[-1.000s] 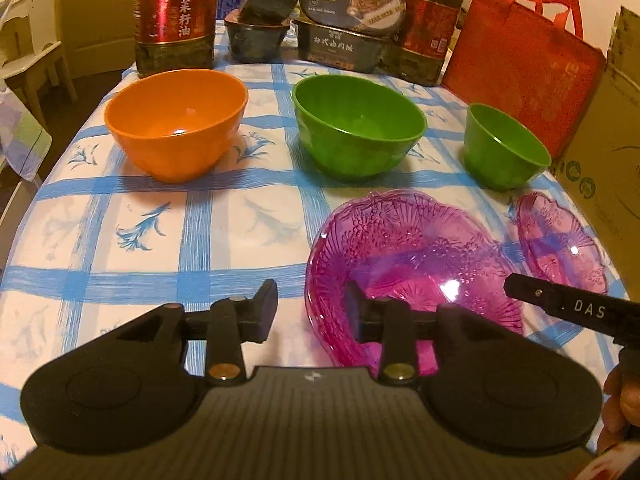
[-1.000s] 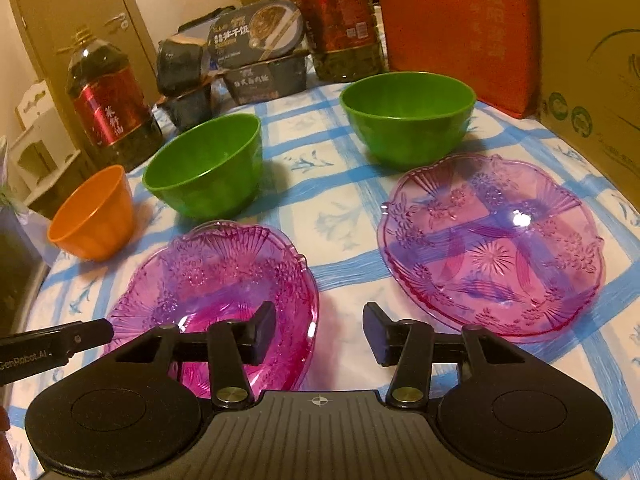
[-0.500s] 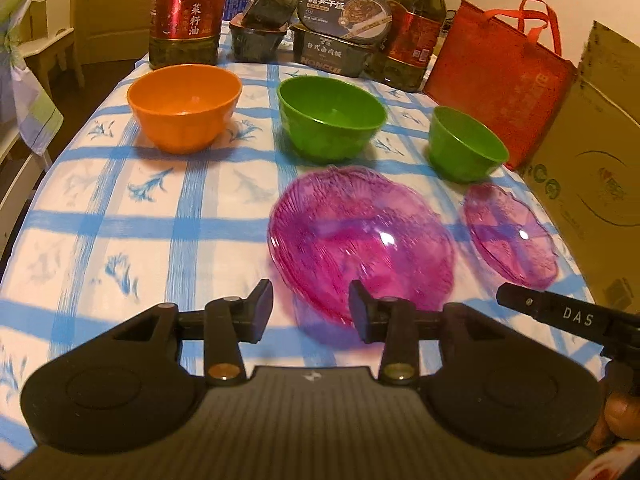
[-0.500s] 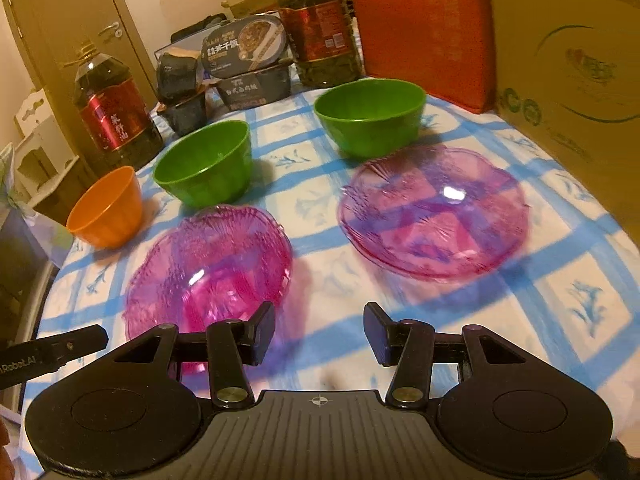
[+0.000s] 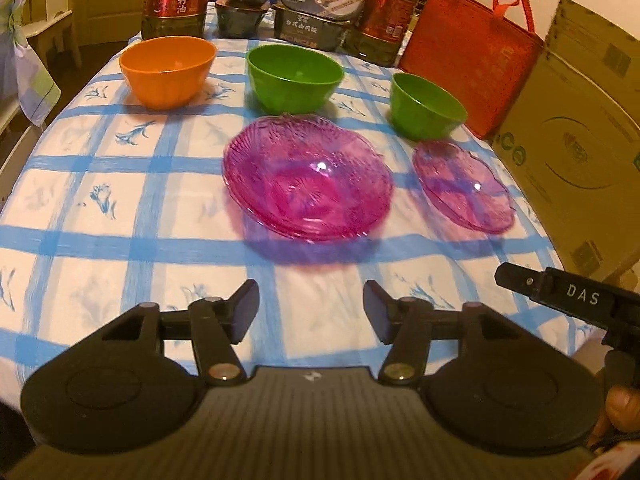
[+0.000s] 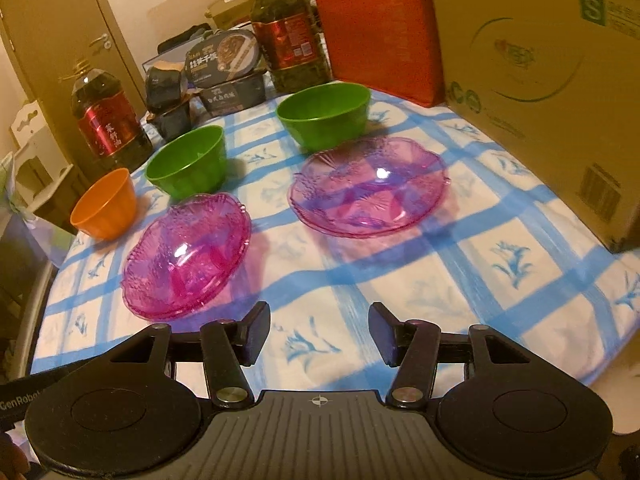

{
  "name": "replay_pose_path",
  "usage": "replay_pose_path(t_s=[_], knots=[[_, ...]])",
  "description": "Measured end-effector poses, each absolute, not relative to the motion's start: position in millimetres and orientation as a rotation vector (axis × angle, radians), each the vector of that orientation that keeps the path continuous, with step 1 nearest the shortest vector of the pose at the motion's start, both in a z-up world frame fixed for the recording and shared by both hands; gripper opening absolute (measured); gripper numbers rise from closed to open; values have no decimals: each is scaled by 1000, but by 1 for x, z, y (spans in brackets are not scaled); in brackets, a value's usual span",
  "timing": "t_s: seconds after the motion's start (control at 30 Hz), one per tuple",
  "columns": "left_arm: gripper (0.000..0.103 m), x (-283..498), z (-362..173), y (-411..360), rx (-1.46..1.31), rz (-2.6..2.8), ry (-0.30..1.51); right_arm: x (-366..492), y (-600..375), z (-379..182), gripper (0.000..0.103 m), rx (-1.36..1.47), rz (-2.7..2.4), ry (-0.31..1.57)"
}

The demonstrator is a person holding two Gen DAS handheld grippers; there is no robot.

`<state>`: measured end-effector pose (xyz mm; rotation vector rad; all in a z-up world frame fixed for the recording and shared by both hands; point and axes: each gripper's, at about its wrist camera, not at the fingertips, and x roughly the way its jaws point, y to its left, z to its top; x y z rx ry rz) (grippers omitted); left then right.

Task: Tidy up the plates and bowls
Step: 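Move both tools toward the remaining single pink plate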

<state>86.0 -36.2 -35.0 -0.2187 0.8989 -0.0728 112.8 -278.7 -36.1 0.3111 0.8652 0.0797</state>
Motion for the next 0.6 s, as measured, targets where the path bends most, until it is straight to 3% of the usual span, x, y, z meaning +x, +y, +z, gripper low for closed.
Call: replay_pose_path(t_s=[0.33, 0.6], knots=[[68, 75, -29, -57, -225, -86, 884, 94, -302, -30, 64, 347, 44, 853], [71, 73, -31, -61, -224, -91, 889, 89, -311, -34, 65, 362, 23, 863]])
